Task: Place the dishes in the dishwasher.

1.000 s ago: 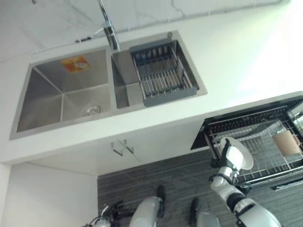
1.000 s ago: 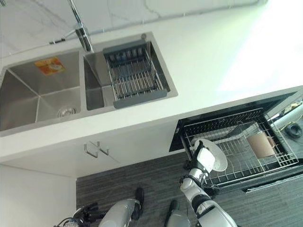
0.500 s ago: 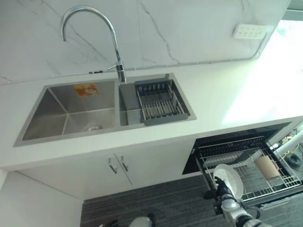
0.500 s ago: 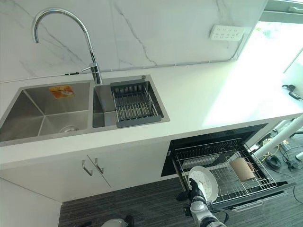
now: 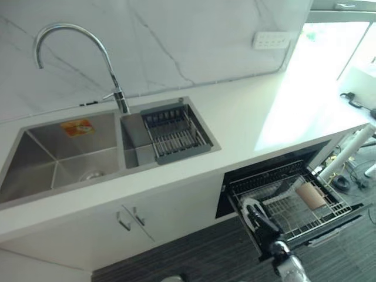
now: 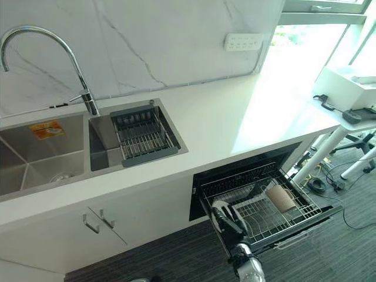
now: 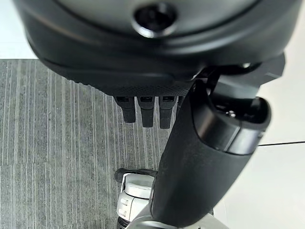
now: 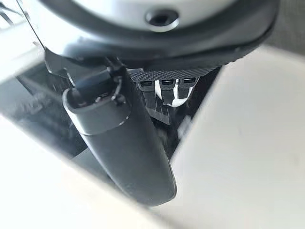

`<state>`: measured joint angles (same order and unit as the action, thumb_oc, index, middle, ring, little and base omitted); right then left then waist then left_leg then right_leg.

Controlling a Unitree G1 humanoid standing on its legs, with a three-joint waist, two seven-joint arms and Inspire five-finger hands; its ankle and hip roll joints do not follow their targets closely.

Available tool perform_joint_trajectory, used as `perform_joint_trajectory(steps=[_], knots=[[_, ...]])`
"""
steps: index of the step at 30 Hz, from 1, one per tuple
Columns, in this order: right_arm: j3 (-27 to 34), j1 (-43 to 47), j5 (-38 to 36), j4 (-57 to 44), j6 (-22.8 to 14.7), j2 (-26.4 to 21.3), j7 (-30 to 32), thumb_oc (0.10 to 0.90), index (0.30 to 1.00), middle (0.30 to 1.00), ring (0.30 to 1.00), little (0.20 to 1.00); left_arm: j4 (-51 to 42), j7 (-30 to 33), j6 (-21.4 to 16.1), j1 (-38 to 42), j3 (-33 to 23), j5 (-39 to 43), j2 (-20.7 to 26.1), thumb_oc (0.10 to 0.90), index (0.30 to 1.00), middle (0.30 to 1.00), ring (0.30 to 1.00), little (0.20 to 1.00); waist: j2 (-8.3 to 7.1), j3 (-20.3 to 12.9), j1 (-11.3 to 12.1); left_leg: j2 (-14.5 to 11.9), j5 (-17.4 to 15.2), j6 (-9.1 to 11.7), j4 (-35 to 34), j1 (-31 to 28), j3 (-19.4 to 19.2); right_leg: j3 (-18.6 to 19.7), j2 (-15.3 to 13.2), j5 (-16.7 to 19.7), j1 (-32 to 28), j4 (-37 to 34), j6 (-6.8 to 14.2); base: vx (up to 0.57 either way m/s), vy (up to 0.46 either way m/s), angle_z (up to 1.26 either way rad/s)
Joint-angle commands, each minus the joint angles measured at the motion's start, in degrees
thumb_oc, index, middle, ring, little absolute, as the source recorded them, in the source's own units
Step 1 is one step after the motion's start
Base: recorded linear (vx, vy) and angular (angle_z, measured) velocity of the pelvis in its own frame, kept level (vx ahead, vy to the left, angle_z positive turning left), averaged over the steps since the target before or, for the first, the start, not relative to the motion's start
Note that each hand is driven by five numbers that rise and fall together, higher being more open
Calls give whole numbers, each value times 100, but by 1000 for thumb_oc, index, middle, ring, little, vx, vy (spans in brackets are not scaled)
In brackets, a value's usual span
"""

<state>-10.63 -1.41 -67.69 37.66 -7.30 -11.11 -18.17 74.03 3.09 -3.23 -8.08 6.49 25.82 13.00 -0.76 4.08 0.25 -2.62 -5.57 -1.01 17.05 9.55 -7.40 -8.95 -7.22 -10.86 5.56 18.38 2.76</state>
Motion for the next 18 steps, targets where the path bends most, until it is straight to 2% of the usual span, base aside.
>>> perform_joint_trajectory(steps=[1,7,8,10,13,18], knots=[[46,474,-132,-1070,-250,136,-414,800,900,900,900,900,-61,47,-246,-113,-45,90,78,800,900,900,900,900,-35,103,66,-252,-247,265,13,-125,207,-87,-258,355,-3,-119,259,6,-13,-4],[-72,474,335,-2304,-539,24,-97,800,900,900,900,900,-230,149,-170,-158,-119,105,41,800,900,900,900,900,-81,80,38,-252,-244,246,13,-121,219,-25,-215,351,2,-119,257,0,0,0],[-67,497,784,-2597,-742,-85,111,800,900,900,900,900,-266,164,-148,-178,-150,98,44,800,900,900,900,900,-90,69,41,-251,-245,248,13,-121,224,-18,-206,353,0,-119,261,0,0,0],[-71,536,897,-2944,-814,-273,208,800,900,900,900,900,-266,159,-134,-178,-182,113,69,800,900,900,900,900,-105,66,41,-253,-244,247,13,-117,221,-5,-195,356,3,-119,261,0,0,0],[-28,583,1284,-3219,-975,-479,777,800,900,900,900,900,-239,165,-125,-180,-206,137,89,800,900,900,900,900,-129,57,43,-254,-248,249,13,-123,218,5,-176,357,-7,-119,259,0,0,0],[185,592,1205,-3120,-1058,-575,892,800,900,900,900,900,-85,134,-256,-202,-247,117,65,800,900,900,900,900,-150,48,55,-261,-262,254,13,-128,225,-8,-159,343,-21,-119,248,0,0,0]])
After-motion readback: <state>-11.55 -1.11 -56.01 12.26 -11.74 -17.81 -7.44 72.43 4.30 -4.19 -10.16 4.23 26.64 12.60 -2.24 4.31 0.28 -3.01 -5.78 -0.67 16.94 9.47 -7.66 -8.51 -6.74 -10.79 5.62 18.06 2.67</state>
